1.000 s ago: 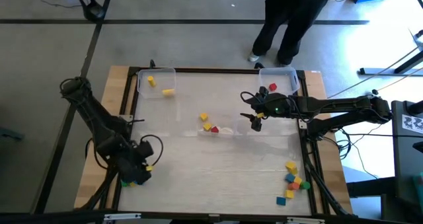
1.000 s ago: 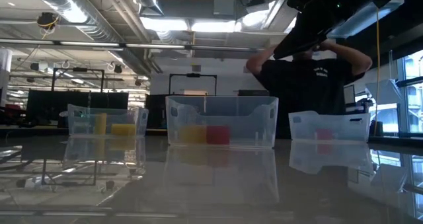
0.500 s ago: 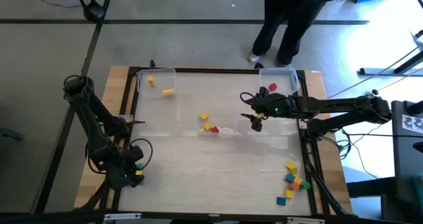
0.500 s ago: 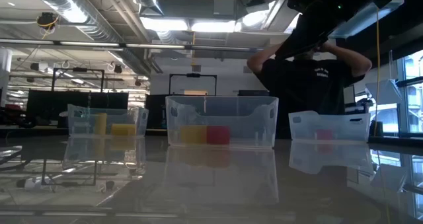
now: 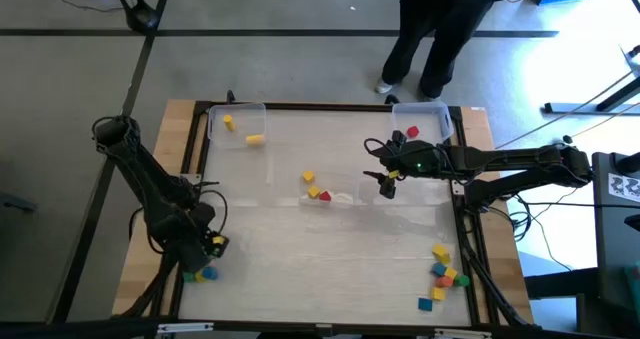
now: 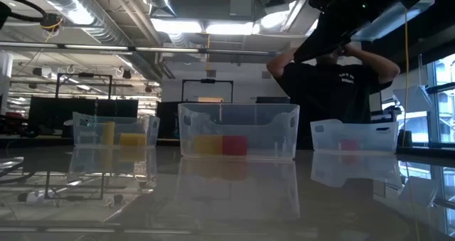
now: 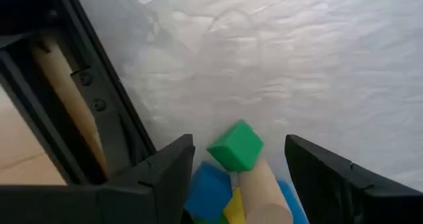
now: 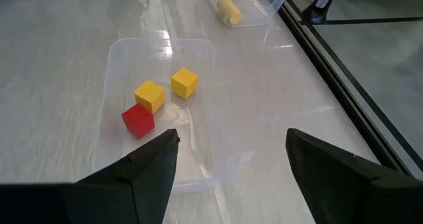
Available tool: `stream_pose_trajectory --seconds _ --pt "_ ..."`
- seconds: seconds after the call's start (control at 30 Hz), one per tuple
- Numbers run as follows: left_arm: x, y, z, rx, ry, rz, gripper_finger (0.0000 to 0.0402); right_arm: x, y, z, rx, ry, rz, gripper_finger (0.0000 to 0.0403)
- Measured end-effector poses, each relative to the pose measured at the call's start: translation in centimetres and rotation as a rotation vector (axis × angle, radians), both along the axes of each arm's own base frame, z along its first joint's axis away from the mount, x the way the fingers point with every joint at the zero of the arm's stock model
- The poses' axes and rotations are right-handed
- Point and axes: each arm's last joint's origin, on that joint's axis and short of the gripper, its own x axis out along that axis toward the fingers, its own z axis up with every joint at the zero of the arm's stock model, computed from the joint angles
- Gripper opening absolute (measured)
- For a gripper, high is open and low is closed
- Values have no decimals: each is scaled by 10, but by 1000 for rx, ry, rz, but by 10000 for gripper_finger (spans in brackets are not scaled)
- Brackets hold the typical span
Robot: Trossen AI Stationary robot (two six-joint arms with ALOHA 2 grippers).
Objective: Sort blocks by size
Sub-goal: Put the blue square block into the bottom transparent bin
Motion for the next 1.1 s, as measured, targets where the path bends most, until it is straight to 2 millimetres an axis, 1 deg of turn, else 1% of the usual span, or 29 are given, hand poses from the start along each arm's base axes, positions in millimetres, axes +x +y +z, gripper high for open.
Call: stream_pose_trajectory --seconds 0.07,0.17,0.3,0.57,0.67,0.77,0.9,1.1 --pt "0 -1 0 -37 34 -8 225 0 0 0 0 1 0 280" --pt "-4 -1 0 -78 134 -33 225 0 0 0 0 1 0 280" --pt "-9 4 0 -22 178 -88 225 0 0 0 0 0 0 280" --pt "-5 -7 8 -123 137 -532 225 0 0 0 0 0 0 280" --pt "-7 -10 8 -124 130 -631 225 0 0 0 1 -1 -1 280" --pt "-10 -15 5 -144 111 -678 225 0 0 0 13 -4 -8 280" --pt "-15 -22 -2 -180 83 -682 225 0 0 0 18 -5 -12 280" --pt "-22 -31 -12 -181 99 -721 225 0 0 0 19 -6 -12 280"
